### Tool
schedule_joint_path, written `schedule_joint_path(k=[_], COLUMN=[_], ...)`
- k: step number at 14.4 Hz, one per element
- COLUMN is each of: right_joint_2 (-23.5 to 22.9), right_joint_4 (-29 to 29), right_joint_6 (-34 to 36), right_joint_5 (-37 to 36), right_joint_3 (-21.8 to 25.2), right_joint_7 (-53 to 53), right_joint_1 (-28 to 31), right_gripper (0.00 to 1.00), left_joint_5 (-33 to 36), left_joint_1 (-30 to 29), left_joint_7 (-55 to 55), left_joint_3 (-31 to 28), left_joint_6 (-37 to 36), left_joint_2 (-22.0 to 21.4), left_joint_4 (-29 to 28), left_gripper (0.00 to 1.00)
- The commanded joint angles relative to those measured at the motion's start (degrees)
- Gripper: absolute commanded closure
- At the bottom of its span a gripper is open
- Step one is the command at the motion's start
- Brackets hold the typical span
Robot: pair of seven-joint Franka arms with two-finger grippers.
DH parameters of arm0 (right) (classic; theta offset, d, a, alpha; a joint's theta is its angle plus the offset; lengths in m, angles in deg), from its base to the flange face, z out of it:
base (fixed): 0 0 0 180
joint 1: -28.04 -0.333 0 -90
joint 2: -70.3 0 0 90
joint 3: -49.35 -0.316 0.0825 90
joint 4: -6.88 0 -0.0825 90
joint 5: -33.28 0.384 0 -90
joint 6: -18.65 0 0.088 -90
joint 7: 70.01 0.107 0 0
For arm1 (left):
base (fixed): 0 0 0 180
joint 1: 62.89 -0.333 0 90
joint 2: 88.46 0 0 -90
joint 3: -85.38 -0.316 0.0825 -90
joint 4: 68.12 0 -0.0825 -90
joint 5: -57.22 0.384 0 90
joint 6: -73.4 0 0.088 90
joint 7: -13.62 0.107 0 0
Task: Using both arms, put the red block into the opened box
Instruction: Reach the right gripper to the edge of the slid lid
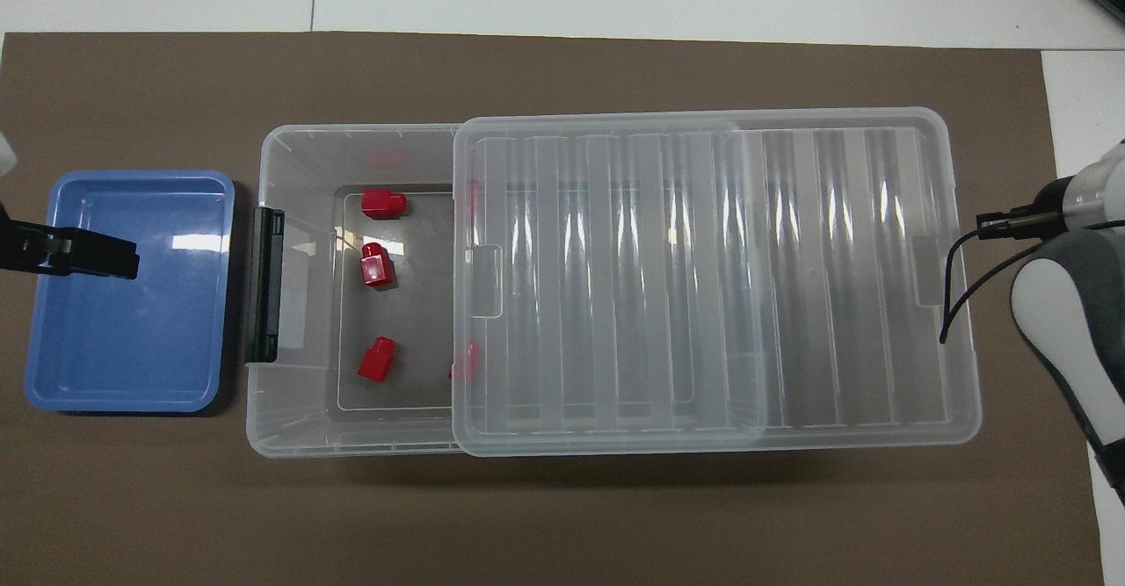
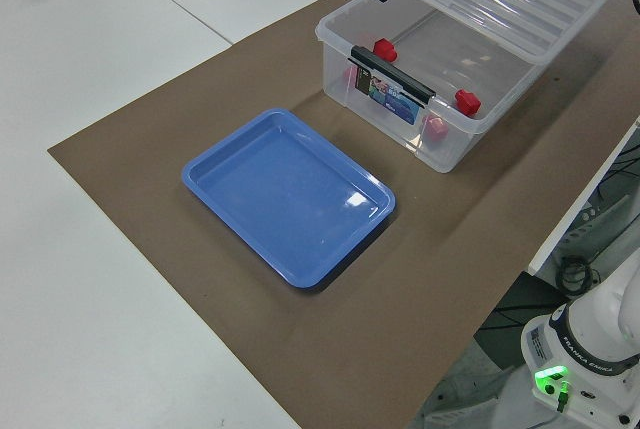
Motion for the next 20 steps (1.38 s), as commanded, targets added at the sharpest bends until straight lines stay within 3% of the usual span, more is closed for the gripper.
schedule_joint_path(k=[1, 20], right_joint_2=[0.05, -0.74], right_joint_4=[1.13, 1.39], right_joint_6=[-1.83, -1.48], right_joint_5=[-0.31, 3.38], right_joint_3=[-0.40, -1.98], right_joint_7=[2.58, 11.00], right_joint_1=[-0.68, -10.87], right_gripper=[1.00, 1.00], left_joint_5=[-0.79, -0.79], left_joint_1=[-0.44, -0.44], left_joint_7=[0.54, 0.54], left_joint_3=[0.00, 0.00], left_joint_6=[0.63, 0.63], left_joint_2=[-1.63, -1.63], left_joint_4=[-1.90, -1.90], left_gripper=[0.00, 0.00])
